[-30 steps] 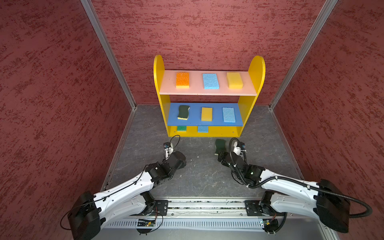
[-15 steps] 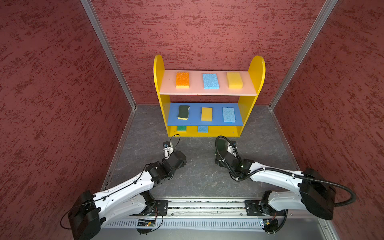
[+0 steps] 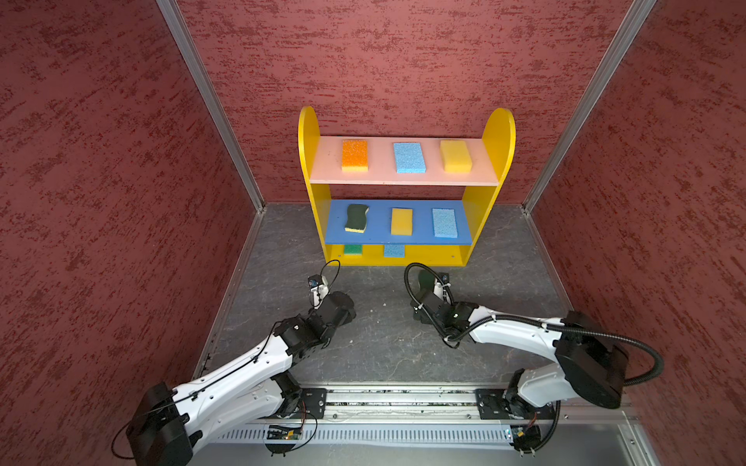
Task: Place and organize the cleaning sponges onto the shelf
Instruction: 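Move the open right gripper over the dark green sponge on the floor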
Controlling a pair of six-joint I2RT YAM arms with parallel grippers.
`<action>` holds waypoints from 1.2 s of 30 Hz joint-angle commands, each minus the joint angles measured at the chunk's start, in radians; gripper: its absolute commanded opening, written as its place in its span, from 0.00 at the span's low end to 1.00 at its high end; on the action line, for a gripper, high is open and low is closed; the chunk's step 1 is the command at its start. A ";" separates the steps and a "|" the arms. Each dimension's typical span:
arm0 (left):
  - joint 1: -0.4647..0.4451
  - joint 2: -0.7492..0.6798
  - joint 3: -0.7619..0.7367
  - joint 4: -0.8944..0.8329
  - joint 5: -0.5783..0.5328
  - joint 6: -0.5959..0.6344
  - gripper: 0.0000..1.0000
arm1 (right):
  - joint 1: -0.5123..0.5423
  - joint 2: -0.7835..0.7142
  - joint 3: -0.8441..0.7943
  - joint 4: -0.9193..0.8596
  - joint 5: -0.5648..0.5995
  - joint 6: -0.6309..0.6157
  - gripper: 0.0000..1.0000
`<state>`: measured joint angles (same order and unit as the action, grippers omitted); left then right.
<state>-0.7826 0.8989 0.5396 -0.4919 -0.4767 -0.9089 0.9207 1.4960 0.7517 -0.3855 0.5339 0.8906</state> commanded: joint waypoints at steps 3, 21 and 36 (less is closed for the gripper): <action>0.013 0.010 -0.007 0.033 0.025 0.003 0.72 | -0.015 0.041 0.052 0.003 0.010 0.022 0.99; 0.086 0.013 -0.039 0.065 0.078 0.027 0.73 | -0.083 0.137 0.104 0.037 -0.074 0.055 0.99; 0.090 0.015 -0.043 0.074 0.088 0.026 0.73 | -0.098 0.176 0.112 0.071 -0.090 0.048 0.99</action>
<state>-0.6964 0.9115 0.5049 -0.4381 -0.3908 -0.9005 0.8310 1.6592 0.8391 -0.3351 0.4469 0.9306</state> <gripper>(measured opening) 0.729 0.987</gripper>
